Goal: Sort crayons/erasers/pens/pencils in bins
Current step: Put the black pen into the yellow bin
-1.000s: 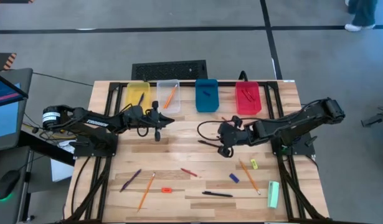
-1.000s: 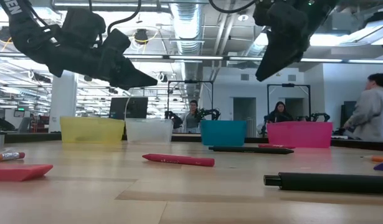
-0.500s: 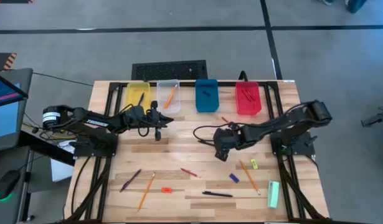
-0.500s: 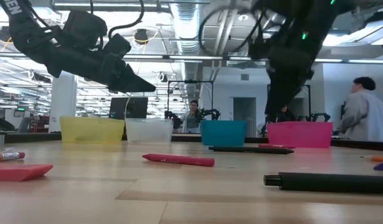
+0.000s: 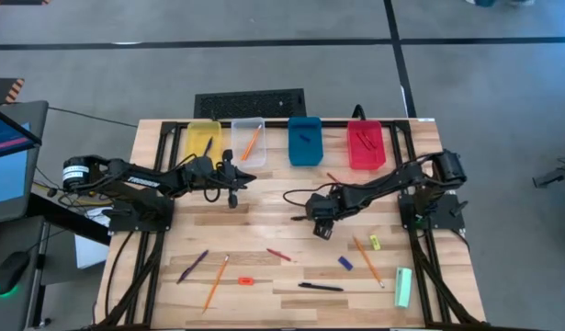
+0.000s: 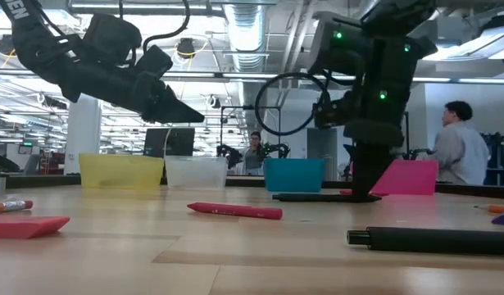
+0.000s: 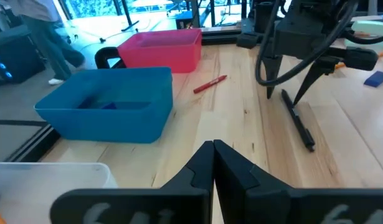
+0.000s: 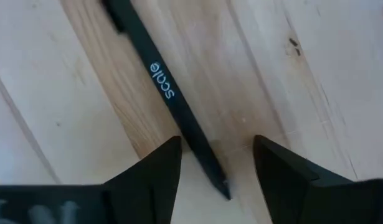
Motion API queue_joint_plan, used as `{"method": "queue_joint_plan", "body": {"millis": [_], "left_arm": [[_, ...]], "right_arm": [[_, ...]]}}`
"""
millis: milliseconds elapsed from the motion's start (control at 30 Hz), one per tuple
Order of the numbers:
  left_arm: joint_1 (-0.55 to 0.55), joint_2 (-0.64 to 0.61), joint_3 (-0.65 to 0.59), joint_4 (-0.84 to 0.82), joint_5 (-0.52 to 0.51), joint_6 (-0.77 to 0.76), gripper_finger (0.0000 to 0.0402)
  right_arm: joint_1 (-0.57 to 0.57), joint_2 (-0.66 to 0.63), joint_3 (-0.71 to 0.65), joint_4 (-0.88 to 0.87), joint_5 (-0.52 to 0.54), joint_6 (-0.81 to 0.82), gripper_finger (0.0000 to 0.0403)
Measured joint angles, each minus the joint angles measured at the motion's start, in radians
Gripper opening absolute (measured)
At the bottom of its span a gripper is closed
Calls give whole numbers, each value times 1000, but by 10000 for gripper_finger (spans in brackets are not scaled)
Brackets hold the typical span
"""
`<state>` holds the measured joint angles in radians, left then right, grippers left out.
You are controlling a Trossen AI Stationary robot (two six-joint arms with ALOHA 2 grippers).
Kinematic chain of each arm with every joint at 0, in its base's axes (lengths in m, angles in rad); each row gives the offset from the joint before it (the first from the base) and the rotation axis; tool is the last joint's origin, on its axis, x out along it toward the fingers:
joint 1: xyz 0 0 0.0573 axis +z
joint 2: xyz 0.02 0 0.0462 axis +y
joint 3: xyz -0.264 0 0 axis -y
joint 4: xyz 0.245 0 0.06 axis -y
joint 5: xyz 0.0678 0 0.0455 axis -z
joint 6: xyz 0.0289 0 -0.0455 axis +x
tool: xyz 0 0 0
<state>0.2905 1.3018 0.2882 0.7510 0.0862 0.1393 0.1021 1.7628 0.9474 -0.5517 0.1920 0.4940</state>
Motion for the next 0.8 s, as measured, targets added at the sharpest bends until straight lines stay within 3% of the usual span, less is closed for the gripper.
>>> {"method": "queue_joint_plan", "body": {"millis": [300,500,800], "left_arm": [[0,0,0,0,1,-1,0],[0,0,0,-1,8,-1,0],[-1,0,0,-1,8,-3,0]], "right_arm": [[-6,9,-3,32,-39,-60,136],[-24,7,-3,35,-122,-34,87],[-22,7,-4,44,-156,69,72]]}}
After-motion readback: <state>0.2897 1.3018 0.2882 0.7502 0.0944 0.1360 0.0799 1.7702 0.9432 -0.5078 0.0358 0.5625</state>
